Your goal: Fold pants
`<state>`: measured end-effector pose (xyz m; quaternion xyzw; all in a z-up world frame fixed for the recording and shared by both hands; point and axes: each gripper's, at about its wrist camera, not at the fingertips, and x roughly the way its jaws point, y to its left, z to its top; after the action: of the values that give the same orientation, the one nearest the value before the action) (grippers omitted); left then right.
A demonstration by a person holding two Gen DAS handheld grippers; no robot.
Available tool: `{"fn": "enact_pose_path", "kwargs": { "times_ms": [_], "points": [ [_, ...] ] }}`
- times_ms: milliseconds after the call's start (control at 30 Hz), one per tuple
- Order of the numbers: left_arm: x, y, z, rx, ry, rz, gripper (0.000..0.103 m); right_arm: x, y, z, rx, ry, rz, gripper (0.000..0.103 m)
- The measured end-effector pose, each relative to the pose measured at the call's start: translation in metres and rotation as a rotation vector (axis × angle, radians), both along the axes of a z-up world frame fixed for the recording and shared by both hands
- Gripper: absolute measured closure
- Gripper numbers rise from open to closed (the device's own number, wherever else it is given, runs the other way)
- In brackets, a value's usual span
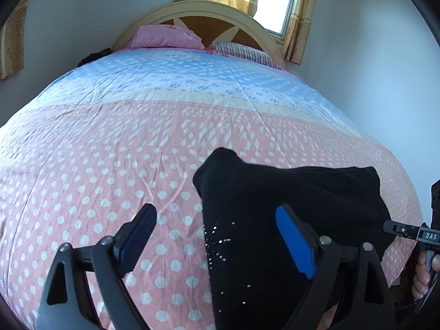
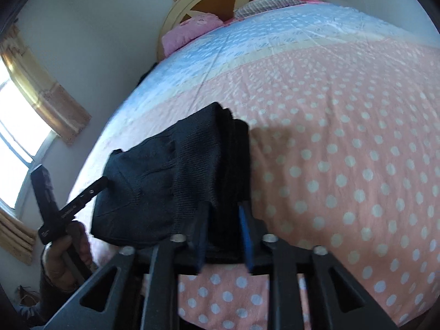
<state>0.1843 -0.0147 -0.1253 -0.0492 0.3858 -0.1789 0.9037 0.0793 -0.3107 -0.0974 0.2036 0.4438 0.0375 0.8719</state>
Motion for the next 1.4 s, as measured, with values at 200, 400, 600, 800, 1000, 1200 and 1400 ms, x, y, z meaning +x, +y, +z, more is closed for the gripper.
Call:
{"fn": "enact_pose_path", "kwargs": {
  "times_ms": [200, 400, 600, 800, 1000, 1200, 1400],
  "points": [
    [0.001, -0.007, -0.006, 0.023, -0.003, -0.034, 0.011, 0.003, 0.012, 0.046, -0.091, -0.169, -0.061, 0.052],
    [0.000, -0.014, -0.006, 0.052, -0.015, -0.051, 0.011, 0.044, 0.050, 0.049, -0.058, -0.238, 0.130, 0.044],
    [0.006, -0.019, -0.003, 0.131, -0.064, -0.035, 0.004, 0.069, 0.022, 0.002, -0.025, -0.108, 0.040, 0.045],
    [0.010, -0.019, -0.011, 0.127, -0.039, -0.054, 0.003, 0.049, 0.031, 0.010, -0.137, -0.111, 0.076, 0.045],
    [0.004, -0.019, -0.011, 0.125, -0.026, -0.059, 0.003, 0.026, 0.027, -0.014, -0.207, -0.088, 0.079, 0.046],
    [0.000, -0.023, -0.013, 0.135, -0.017, -0.069, 0.002, 0.020, 0.008, -0.012, -0.092, -0.089, 0.056, 0.046],
    [-0.006, -0.021, -0.011, 0.139, -0.014, -0.078, 0.002, 0.013, 0.006, -0.011, -0.078, -0.091, 0.047, 0.046]
  ]
}}
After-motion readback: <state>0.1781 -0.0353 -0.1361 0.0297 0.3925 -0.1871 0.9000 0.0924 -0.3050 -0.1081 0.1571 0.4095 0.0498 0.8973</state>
